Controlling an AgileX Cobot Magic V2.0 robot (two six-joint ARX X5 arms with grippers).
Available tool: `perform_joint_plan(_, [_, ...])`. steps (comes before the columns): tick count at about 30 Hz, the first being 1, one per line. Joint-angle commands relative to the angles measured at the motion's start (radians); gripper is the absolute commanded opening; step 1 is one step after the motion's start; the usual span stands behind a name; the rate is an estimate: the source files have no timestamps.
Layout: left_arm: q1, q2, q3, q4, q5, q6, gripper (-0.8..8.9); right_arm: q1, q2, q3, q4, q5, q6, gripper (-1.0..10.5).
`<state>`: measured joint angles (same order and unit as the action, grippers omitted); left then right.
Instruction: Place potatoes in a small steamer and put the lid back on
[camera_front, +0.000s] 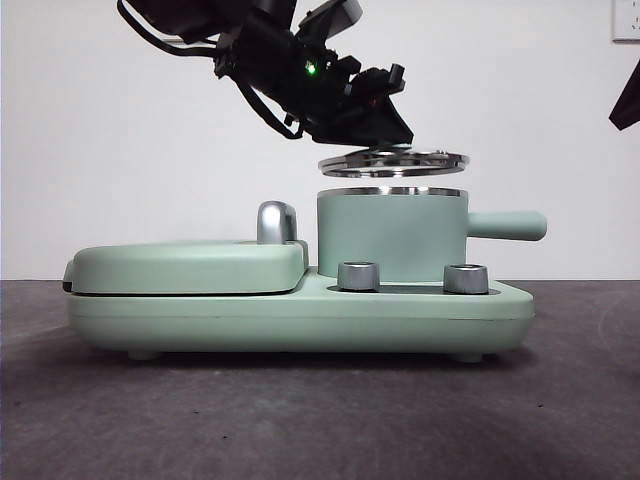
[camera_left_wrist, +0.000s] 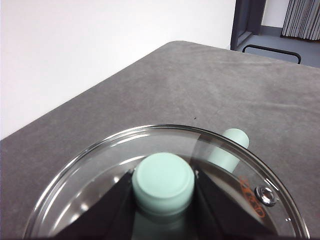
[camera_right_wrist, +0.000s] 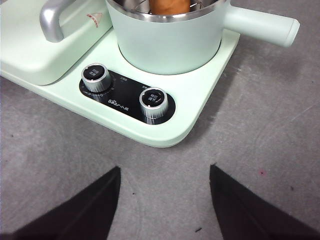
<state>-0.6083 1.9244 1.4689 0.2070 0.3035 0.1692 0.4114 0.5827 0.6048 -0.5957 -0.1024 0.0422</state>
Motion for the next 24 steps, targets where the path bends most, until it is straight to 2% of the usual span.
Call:
perform_joint_plan(1, [-0.008, 0.028, 0.035, 0.026, 0.003, 0.01, 0.14, 0.005, 0.004, 0.003, 0.004, 0.005, 0.01, 2.7])
perform_joint_plan(24, [-0.006, 0.074, 0.035, 0.023, 0.002, 0.01, 0.14, 0.005, 0.004, 0.003, -0.001, 0.025, 0.006, 2.7])
